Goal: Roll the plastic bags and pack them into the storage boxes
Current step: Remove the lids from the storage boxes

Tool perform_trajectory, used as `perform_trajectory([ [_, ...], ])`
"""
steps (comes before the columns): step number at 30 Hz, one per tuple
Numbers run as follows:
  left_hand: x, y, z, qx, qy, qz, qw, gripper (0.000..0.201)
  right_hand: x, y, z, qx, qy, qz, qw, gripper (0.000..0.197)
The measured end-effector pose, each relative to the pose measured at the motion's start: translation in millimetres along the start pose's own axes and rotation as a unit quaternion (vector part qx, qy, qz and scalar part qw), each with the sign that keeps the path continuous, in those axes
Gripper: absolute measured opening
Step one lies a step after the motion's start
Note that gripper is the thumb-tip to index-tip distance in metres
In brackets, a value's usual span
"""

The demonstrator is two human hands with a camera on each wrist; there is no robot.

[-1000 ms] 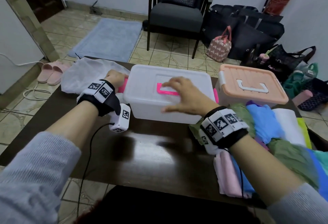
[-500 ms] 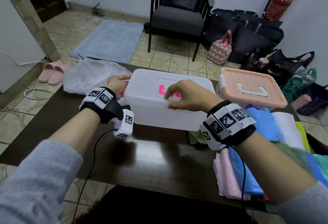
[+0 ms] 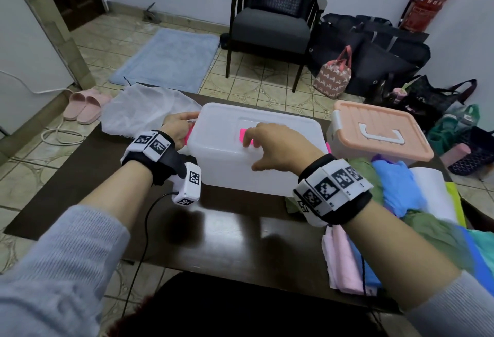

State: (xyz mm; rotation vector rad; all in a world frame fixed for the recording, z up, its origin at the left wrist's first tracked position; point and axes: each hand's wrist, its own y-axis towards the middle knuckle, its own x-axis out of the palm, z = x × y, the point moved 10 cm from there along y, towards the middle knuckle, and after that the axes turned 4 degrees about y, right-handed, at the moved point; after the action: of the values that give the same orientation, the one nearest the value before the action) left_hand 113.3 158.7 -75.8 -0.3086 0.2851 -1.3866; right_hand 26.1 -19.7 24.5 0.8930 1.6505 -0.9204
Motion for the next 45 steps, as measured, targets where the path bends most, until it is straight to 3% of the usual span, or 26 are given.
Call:
perform_trajectory([
  [5, -3, 4, -4, -0.012, 0.007, -0.002, 1.000, 0.027, -57, 6, -1, -0.017, 0.030, 0.019, 0.999, 0.035],
  [9, 5, 2, -9, -0.072, 0.061, -0.093, 0.991, 0.037, -104, 24, 9, 0.000, 0.059, 0.071, 0.996, 0.027],
  [10, 1, 5, -9, -0.080, 0.081, -0.091, 0.989, 0.033, -115, 32, 12, 0.005, 0.054, 0.089, 0.994, 0.027],
  [12, -23, 19, -1, -0.044, 0.144, -0.012, 0.988, 0.030, -131, 52, 17, 0.010, 0.041, 0.116, 0.992, 0.028],
  [13, -35, 27, 8, 0.003, 0.224, 0.036, 0.974, 0.033, -134, 63, 19, 0.012, 0.037, 0.121, 0.992, 0.028],
  [15, -46, 39, 16, 0.055, 0.411, 0.088, 0.906, 0.038, -136, 88, 23, 0.014, 0.027, 0.119, 0.992, 0.029],
  [17, -47, 48, 7, 0.035, 0.507, 0.091, 0.856, 0.041, -133, 113, 29, 0.018, 0.032, 0.114, 0.993, 0.028],
  [22, -37, 70, 0, 0.038, 0.537, 0.080, 0.839, 0.037, -107, 169, 44, 0.030, 0.038, 0.051, 0.998, 0.024],
  [26, -42, 78, 0, 0.029, 0.515, 0.097, 0.851, 0.022, -81, 201, 58, 0.052, 0.080, 0.000, 0.995, 0.025],
  [32, -63, 90, -20, 0.056, 0.389, 0.086, 0.915, 0.056, -40, 227, 79, 0.087, 0.087, -0.062, 0.990, 0.021],
  [37, -75, 96, -23, 0.038, 0.299, 0.125, 0.945, 0.032, -22, 236, 80, 0.093, 0.047, -0.080, 0.991, 0.029],
  [41, -73, 96, -25, 0.030, 0.286, 0.126, 0.950, 0.032, -6, 235, 81, 0.113, -0.069, -0.132, 0.982, 0.052],
  [45, -63, 91, -25, 0.037, 0.312, 0.099, 0.944, 0.033, 6, 229, 80, 0.109, -0.088, -0.188, 0.972, 0.056],
])
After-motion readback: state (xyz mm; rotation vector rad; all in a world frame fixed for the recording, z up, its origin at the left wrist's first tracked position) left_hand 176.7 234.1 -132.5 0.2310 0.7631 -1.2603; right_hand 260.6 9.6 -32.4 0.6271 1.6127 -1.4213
